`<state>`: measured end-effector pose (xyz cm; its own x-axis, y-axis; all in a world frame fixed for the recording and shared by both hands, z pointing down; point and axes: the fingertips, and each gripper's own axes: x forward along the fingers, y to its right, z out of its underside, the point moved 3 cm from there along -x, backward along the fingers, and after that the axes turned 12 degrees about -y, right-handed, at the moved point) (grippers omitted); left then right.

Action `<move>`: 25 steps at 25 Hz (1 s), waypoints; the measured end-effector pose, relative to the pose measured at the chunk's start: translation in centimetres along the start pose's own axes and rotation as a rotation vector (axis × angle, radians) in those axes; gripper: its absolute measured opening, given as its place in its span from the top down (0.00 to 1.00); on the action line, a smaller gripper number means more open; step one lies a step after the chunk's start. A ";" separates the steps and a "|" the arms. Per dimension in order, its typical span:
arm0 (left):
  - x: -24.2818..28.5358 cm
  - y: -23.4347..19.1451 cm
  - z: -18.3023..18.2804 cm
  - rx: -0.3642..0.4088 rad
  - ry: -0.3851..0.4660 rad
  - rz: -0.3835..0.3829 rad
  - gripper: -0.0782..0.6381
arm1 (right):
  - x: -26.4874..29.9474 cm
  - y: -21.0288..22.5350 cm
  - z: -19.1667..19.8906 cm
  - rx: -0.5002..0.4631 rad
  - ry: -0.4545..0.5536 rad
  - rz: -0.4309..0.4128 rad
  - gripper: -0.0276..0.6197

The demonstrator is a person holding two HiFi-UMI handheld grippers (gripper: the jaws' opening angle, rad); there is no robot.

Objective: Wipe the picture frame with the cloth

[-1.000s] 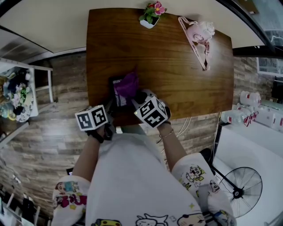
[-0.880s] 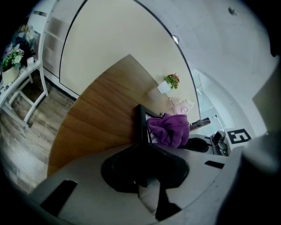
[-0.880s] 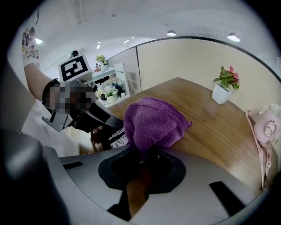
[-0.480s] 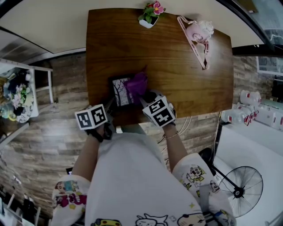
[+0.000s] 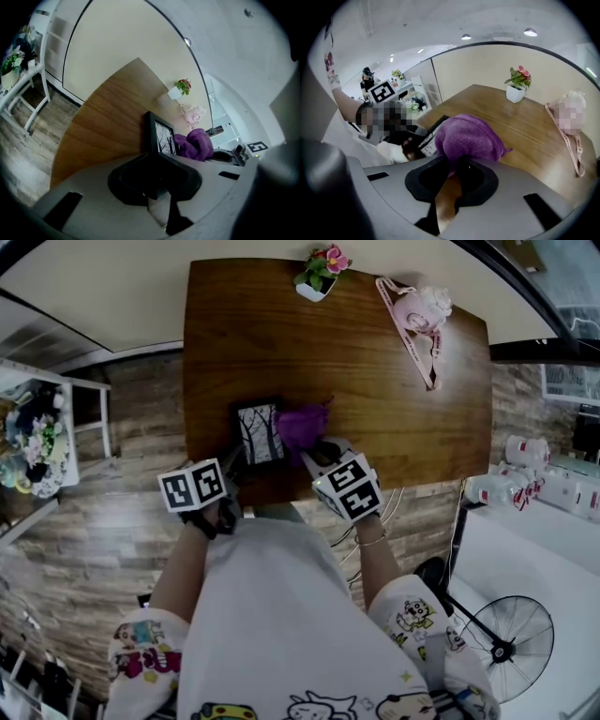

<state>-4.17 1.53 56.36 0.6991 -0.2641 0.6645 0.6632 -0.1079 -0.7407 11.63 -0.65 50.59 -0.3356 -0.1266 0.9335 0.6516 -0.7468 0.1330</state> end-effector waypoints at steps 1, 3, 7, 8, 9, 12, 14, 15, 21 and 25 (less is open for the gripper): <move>0.0 0.0 0.0 -0.001 0.001 0.001 0.81 | -0.3 -0.6 -0.4 0.004 0.019 -0.022 0.88; 0.1 0.0 -0.1 -0.003 0.001 0.003 0.81 | -0.7 -2.2 -1.3 0.012 0.047 -0.077 0.88; 0.0 0.0 -0.1 -0.006 0.004 0.008 0.81 | -0.1 -5.7 -2.6 0.042 0.078 -0.207 0.88; 0.0 0.0 -0.1 -0.007 0.005 0.009 0.81 | 0.3 -6.4 -2.8 0.062 0.078 -0.240 0.88; 0.0 0.0 0.0 -0.008 0.005 0.011 0.81 | 0.8 -7.0 -2.8 0.084 0.074 -0.269 0.88; 0.1 -0.1 -0.1 -0.015 0.002 0.017 0.81 | 2.5 -8.3 -2.8 0.135 0.051 -0.326 0.88; 0.0 -0.1 -0.1 -0.018 0.003 0.021 0.82 | 3.6 -8.8 -2.7 0.153 0.034 -0.339 0.88; 0.0 -0.1 -0.1 -0.018 0.004 0.023 0.82 | 4.2 -8.9 -2.6 0.161 0.025 -0.340 0.88; 0.0 -0.2 -0.2 -0.021 0.007 0.026 0.82 | 6.0 -8.5 -2.0 0.154 -0.004 -0.316 0.88; 0.0 -0.2 -0.1 -0.018 0.008 0.022 0.82 | 6.0 -8.5 -1.9 0.116 0.002 -0.294 0.88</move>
<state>-4.32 1.43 56.51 0.7112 -0.2745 0.6472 0.6428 -0.1190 -0.7568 2.79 3.65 54.41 -0.5224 0.0824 0.8487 0.5995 -0.6723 0.4343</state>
